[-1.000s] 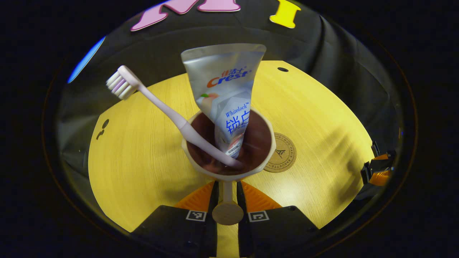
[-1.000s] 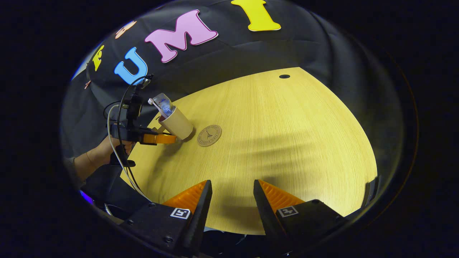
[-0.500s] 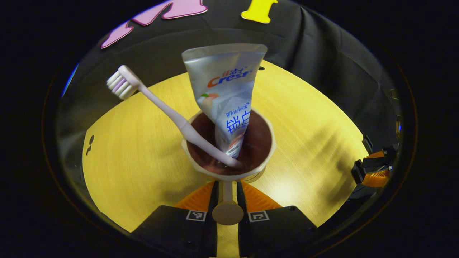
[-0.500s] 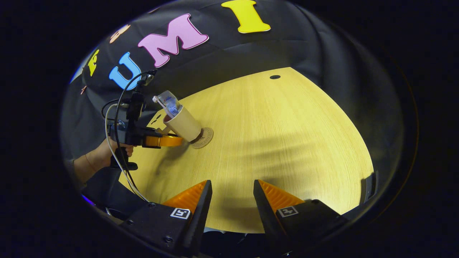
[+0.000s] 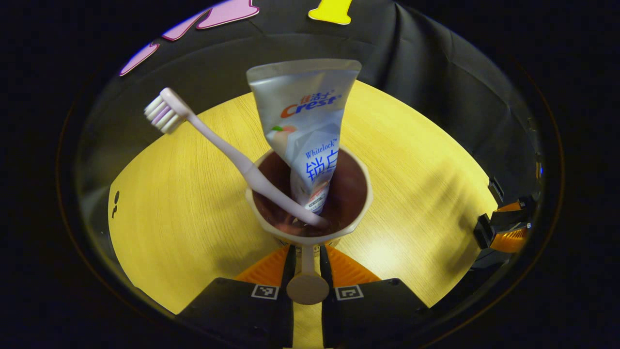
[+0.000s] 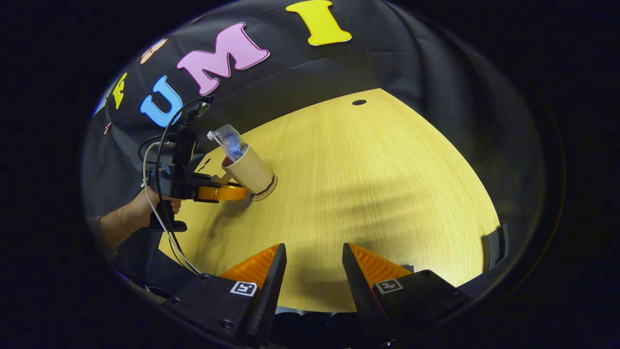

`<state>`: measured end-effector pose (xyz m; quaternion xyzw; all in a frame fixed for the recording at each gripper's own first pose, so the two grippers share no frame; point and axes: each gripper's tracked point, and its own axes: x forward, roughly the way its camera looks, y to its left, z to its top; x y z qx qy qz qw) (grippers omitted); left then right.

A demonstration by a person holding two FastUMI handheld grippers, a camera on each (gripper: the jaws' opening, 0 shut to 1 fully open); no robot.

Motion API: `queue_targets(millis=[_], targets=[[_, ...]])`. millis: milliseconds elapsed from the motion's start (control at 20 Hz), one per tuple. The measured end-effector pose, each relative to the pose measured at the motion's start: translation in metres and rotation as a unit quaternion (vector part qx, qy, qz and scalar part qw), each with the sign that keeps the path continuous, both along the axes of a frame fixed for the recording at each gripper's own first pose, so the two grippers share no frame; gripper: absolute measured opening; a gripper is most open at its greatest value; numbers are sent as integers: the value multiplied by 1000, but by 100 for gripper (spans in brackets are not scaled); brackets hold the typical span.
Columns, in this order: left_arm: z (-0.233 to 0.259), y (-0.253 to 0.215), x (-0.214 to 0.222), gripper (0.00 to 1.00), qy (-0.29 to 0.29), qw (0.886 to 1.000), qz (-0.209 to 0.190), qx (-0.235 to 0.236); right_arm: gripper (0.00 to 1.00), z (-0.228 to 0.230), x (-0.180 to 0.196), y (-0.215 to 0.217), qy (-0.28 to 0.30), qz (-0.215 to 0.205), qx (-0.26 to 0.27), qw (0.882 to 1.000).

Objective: Put the toothbrush and toothpaste on the desktop into the cup, then pick up the cup and place it on the coaster on the desktop.

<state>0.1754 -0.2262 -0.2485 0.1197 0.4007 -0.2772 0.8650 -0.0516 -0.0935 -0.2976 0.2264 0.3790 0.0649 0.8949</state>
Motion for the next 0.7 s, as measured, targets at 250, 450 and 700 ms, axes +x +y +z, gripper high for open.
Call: queue_targets(millis=[250, 450, 700], targets=[[-4, 1, 3, 28, 1, 1000, 3, 2, 72, -2, -2, -3, 4, -3, 0, 1000], [-8, 0, 3, 28, 1, 1000, 4, 5, 72, -3, 0, -4, 3, -4, -1, 1000], [-9, 0, 2, 33, 15, 1000, 3, -2, 72, -5, 0, -1, 7, -4, -1, 1000]])
